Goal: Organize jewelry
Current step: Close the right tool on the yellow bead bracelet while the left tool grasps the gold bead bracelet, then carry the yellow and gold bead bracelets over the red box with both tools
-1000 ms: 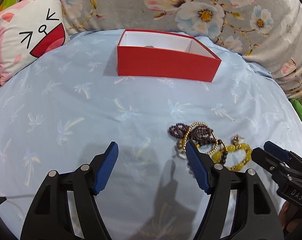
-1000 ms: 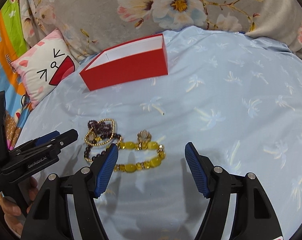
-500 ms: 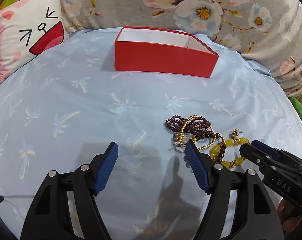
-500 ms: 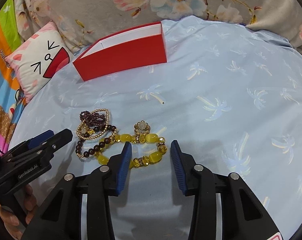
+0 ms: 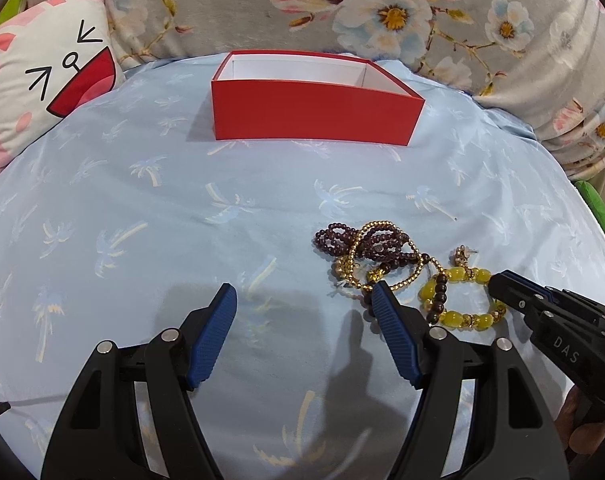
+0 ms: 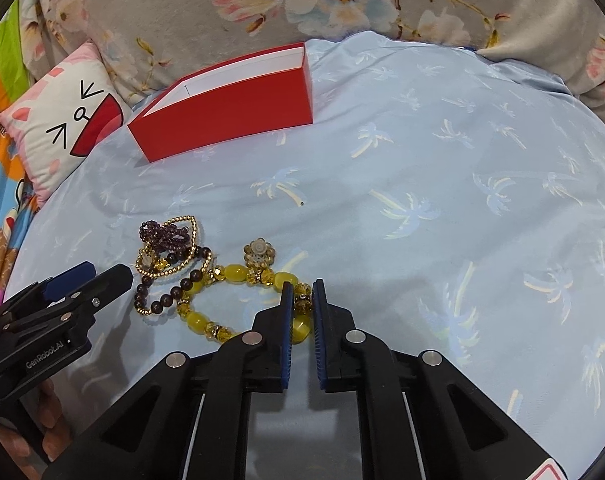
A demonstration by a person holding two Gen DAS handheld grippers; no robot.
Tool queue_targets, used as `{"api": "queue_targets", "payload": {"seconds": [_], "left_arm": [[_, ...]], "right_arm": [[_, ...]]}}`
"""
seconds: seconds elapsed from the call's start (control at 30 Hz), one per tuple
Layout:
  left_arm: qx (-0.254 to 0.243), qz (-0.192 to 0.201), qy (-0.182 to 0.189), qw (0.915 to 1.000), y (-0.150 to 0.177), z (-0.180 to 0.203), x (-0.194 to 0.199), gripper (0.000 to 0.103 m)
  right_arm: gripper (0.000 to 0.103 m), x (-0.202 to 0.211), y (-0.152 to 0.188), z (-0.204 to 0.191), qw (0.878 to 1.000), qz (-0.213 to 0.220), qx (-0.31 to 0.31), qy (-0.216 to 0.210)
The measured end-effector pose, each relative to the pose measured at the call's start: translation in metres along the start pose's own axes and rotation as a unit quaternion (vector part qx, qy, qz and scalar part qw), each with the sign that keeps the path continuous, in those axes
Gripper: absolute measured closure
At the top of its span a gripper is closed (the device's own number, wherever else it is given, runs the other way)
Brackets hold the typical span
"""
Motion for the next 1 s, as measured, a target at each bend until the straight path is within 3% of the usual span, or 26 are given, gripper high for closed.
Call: {"api": "queue_targets", "payload": {"seconds": [0.33, 0.53, 0.7, 1.0], "left_arm": [[0.004, -0.020, 0.014, 0.9997, -0.009, 0.014, -0.015, 0.041], [-0.018, -0.014, 0.019, 0.9996, -0.013, 0.026, -0.018, 0.060], [-0.032, -0.009, 0.040, 0.9986, -0.012, 0.034, -0.015, 0.083], [-0.022, -0.003, 0.054, 0.9983, -0.012, 0.033, -0.009, 0.085]], "right_arm": [[0.094, 0.018, 0.014, 0.008, 0.999, 0.013, -0.026, -0.024], [0.094, 0.017, 0.015, 0.012, 0.999, 0.012, -0.035, -0.031], [0.094, 0.016, 0.015, 0.011, 0.999, 0.013, -0.037, -0.034], [0.094, 0.020, 0.014, 0.009, 0.998, 0.022, -0.038, -0.037]]}}
Point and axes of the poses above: each gripper's, at about its wrist camera, not at the fingertips, and x roughly against the way its jaws point, z to its right, y to its underside, the point moved 8 cm from there along -x, roughly the way its jaws point, and after that the axes turned 11 degrees about -y, right-handed, at the moved point
